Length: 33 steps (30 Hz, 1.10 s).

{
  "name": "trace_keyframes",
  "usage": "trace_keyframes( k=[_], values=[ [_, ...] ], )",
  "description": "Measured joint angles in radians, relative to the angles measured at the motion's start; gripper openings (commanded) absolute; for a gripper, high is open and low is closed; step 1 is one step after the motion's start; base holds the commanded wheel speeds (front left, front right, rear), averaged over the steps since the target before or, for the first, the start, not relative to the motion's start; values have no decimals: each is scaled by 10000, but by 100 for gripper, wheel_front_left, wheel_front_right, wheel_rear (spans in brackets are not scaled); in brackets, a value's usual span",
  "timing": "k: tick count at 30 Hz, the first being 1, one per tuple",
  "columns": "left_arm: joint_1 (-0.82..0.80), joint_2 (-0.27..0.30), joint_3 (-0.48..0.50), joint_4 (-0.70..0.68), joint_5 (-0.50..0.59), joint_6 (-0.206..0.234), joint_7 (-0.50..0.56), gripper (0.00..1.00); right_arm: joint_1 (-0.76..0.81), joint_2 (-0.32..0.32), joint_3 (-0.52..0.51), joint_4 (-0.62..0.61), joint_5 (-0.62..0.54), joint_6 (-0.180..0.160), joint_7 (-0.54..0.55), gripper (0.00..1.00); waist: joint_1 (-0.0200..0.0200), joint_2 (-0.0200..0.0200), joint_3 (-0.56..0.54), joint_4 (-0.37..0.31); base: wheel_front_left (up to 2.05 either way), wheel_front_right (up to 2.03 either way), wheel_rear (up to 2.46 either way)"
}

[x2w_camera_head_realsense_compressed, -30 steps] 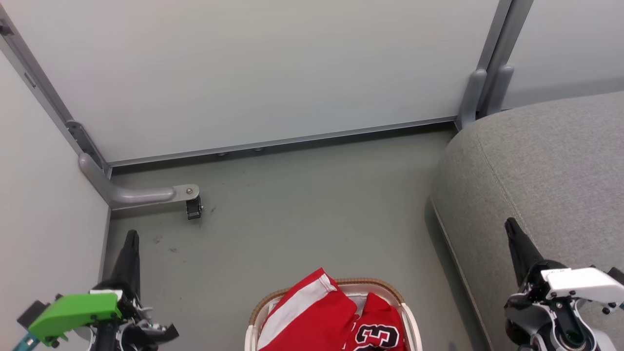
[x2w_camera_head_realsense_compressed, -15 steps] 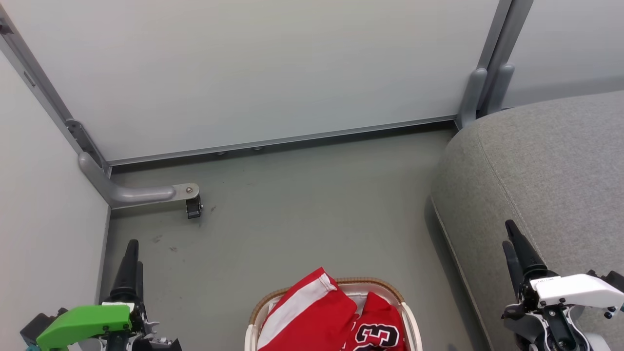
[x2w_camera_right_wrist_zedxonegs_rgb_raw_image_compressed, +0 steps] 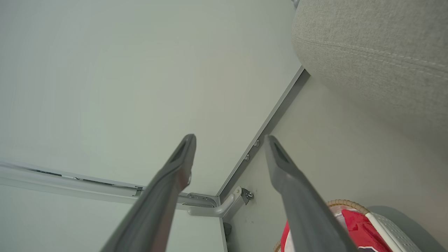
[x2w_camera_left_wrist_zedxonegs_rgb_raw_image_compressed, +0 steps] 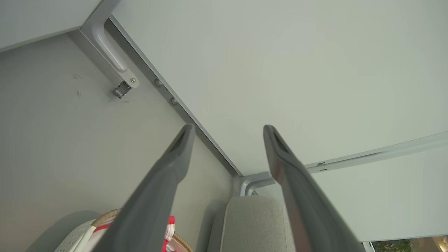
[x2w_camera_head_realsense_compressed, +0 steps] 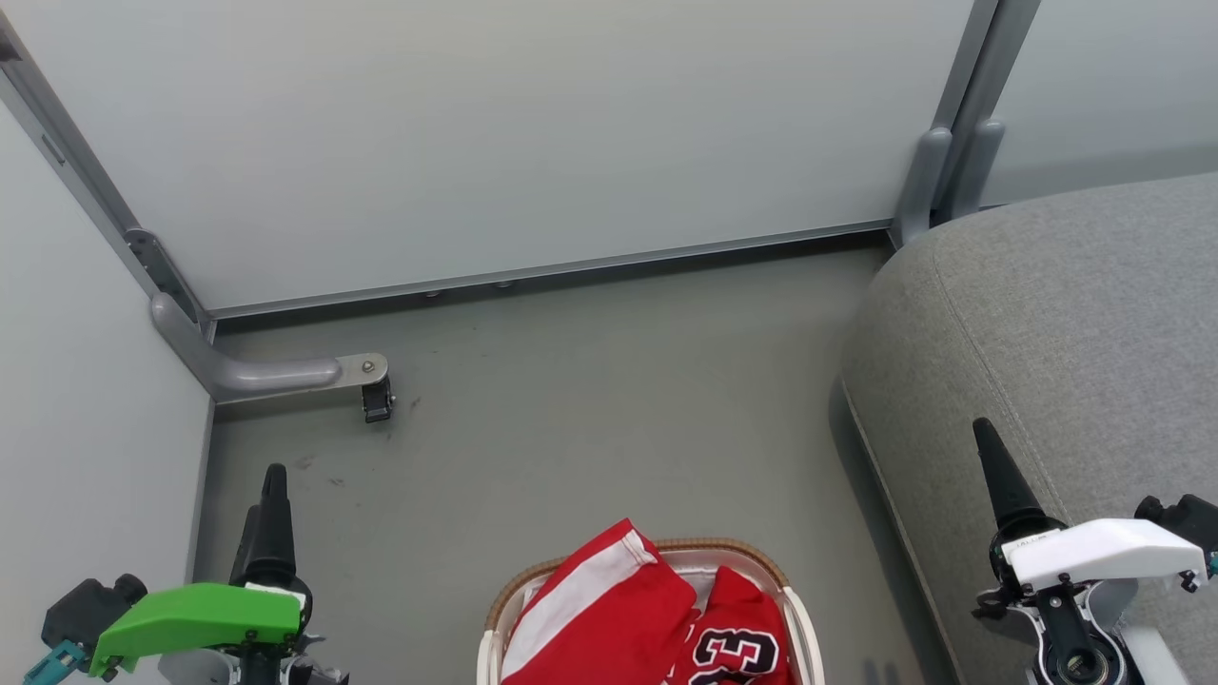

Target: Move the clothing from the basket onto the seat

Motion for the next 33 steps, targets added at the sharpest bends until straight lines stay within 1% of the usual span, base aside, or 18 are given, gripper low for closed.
trace_keyframes(
  k=[8, 14, 24, 33],
  values=[
    [-105, 59, -228, 104, 1724, 138, -305, 100, -160, -121, 268, -19, -1400, 0, -280, 100, 0, 0, 71, -3, 0, 0, 0],
    [-140, 153, -554, 127, 2755, 274, -523, 100, -233, -232, 431, -15, -2376, 0, -514, 100, 0, 0, 104, 0, 0, 0, 0],
    [-138, 355, -905, 169, 4102, 550, -849, 100, -253, -339, 746, 94, -3891, 0, -836, 100, 0, 0, 106, -10, 0, 0, 0],
    [-131, 403, -1112, 194, 5041, 646, -1108, 100, -265, -380, 918, 224, -4993, 0, -1093, 100, 0, 0, 113, -12, 0, 0, 0]
  ],
)
